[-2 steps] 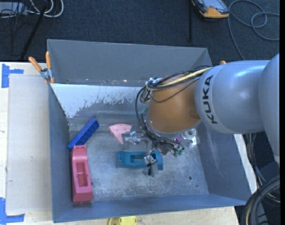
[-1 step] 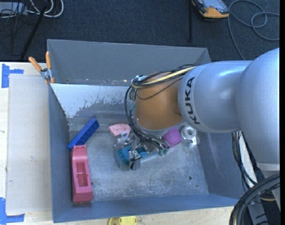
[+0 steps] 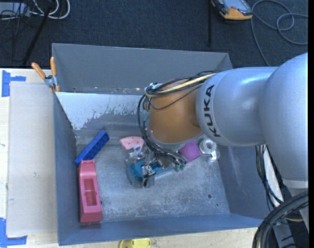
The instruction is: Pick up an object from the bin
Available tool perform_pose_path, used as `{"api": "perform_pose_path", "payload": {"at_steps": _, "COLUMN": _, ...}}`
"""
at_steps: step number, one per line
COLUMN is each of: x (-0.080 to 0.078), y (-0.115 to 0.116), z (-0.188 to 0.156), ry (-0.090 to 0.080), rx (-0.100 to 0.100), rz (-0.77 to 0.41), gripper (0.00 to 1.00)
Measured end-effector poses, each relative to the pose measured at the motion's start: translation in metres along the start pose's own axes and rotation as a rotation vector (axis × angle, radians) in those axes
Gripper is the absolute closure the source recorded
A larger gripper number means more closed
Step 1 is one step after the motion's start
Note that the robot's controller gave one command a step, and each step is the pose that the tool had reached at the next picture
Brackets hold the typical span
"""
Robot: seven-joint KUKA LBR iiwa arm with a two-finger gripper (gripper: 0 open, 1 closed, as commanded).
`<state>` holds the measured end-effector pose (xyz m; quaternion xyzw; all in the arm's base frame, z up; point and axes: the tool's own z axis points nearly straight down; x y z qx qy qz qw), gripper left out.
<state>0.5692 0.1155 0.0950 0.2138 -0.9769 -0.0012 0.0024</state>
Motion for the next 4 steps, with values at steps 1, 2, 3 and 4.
{"api": "perform_pose_path", "payload": {"at_steps": 1, "x": -0.016, "y": 0.018, "z": -0.012, "ry": 0.003, "rx": 0.004, "rz": 0.003, "gripper": 1.00}}
{"api": "perform_pose_path", "payload": {"at_steps": 2, "x": -0.007, "y": 0.001, "z": -0.017, "ry": -0.004, "rx": -0.004, "rz": -0.014, "gripper": 1.00}}
{"api": "perform_pose_path", "payload": {"at_steps": 3, "x": 0.005, "y": -0.019, "z": -0.070, "ry": 0.004, "rx": 0.002, "rz": 0.010, "gripper": 1.00}}
{"api": "perform_pose_path", "payload": {"at_steps": 4, "x": -0.004, "y": -0.023, "z": -0.051, "ry": -0.015, "rx": 0.004, "rz": -0.008, "gripper": 1.00}}
